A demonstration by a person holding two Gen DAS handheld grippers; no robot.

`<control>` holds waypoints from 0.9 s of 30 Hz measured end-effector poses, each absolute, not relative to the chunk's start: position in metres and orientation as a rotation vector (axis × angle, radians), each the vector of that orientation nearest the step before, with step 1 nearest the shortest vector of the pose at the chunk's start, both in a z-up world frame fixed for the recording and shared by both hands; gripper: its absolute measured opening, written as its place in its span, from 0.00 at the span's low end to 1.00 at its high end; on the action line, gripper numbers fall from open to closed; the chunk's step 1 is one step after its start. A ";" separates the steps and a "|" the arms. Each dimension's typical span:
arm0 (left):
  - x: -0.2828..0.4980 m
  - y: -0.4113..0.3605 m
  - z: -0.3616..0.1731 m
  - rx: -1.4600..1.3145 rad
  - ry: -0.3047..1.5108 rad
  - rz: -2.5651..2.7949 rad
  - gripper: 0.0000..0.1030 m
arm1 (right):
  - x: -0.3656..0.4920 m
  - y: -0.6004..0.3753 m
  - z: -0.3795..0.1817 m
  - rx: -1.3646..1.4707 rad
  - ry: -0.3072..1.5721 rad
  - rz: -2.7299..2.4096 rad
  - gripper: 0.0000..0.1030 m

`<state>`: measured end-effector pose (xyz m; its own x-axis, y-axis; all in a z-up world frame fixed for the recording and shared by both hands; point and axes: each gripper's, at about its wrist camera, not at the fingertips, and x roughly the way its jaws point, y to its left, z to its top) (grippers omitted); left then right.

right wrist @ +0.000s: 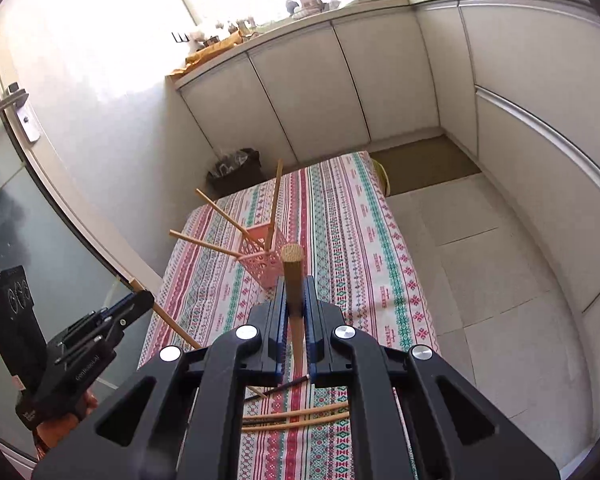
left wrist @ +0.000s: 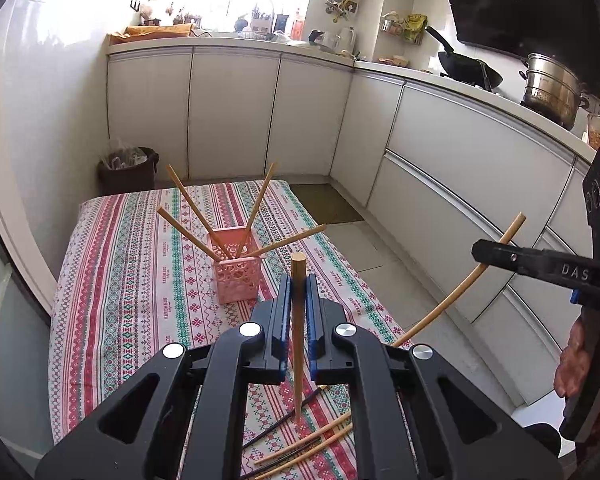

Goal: Organize utensils
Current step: 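Lift both chopsticks upright and carry them over the pink basket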

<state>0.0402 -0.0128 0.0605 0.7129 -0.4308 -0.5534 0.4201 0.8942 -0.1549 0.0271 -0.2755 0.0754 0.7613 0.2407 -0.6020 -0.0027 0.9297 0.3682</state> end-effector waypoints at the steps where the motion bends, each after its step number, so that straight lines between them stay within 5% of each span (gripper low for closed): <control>1: 0.042 -0.015 0.062 -0.017 0.615 -0.468 0.06 | 0.028 -0.278 0.079 0.364 0.686 0.135 0.07; 17: 0.105 -0.037 0.178 -0.044 0.406 -0.437 0.06 | 0.051 -0.327 0.105 0.442 0.574 0.109 0.07; 27: 0.181 -0.035 0.149 -0.022 0.412 -0.283 0.06 | 0.104 -0.342 0.150 0.462 0.458 0.116 0.07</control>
<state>0.1807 -0.0348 0.1494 0.8775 -0.2761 -0.3921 0.2670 0.9605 -0.0787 0.1038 -0.3416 0.1500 0.8924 0.2095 -0.3997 -0.0054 0.8906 0.4547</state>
